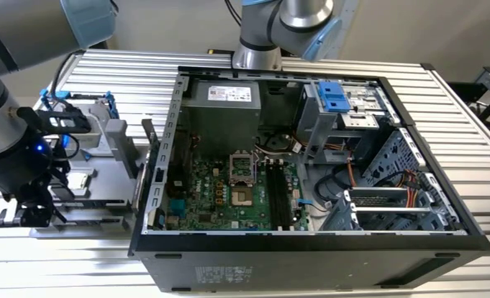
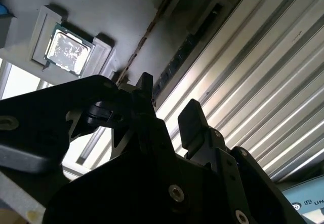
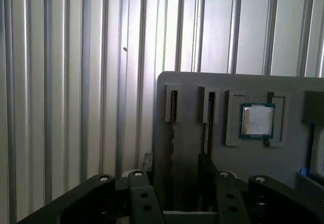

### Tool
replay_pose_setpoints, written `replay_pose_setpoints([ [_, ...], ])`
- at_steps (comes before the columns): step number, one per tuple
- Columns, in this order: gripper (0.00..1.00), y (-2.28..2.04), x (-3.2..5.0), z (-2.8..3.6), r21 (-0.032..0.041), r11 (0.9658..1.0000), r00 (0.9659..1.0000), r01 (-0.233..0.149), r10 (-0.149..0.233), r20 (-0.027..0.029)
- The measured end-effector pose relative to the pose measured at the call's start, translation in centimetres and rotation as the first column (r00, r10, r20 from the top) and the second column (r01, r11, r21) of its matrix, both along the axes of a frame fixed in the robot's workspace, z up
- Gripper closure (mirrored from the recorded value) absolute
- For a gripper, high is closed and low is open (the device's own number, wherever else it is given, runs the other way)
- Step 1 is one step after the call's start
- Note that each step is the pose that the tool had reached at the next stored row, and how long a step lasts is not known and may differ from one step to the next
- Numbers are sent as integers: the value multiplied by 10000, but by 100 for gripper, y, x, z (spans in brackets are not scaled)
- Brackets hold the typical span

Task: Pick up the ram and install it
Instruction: 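Pick up the ram and move it above insertion slot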

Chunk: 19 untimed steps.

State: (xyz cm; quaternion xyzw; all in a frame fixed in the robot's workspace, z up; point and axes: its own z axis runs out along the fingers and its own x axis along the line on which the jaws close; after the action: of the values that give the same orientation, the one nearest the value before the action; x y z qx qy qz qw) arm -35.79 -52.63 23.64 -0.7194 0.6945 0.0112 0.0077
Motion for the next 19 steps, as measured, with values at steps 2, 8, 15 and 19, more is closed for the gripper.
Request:
replay_pose_setpoints([
  [2,0,-14,0,-17,0,10000,10000,3,-3,0],
  [8,0,-53,0,-73,0,10000,10000,17,-17,0],
  [15,0,-65,-7,-151,0,10000,10000,30,-30,0],
  [19,0,-67,-11,-198,0,10000,10000,35,-35,0],
])
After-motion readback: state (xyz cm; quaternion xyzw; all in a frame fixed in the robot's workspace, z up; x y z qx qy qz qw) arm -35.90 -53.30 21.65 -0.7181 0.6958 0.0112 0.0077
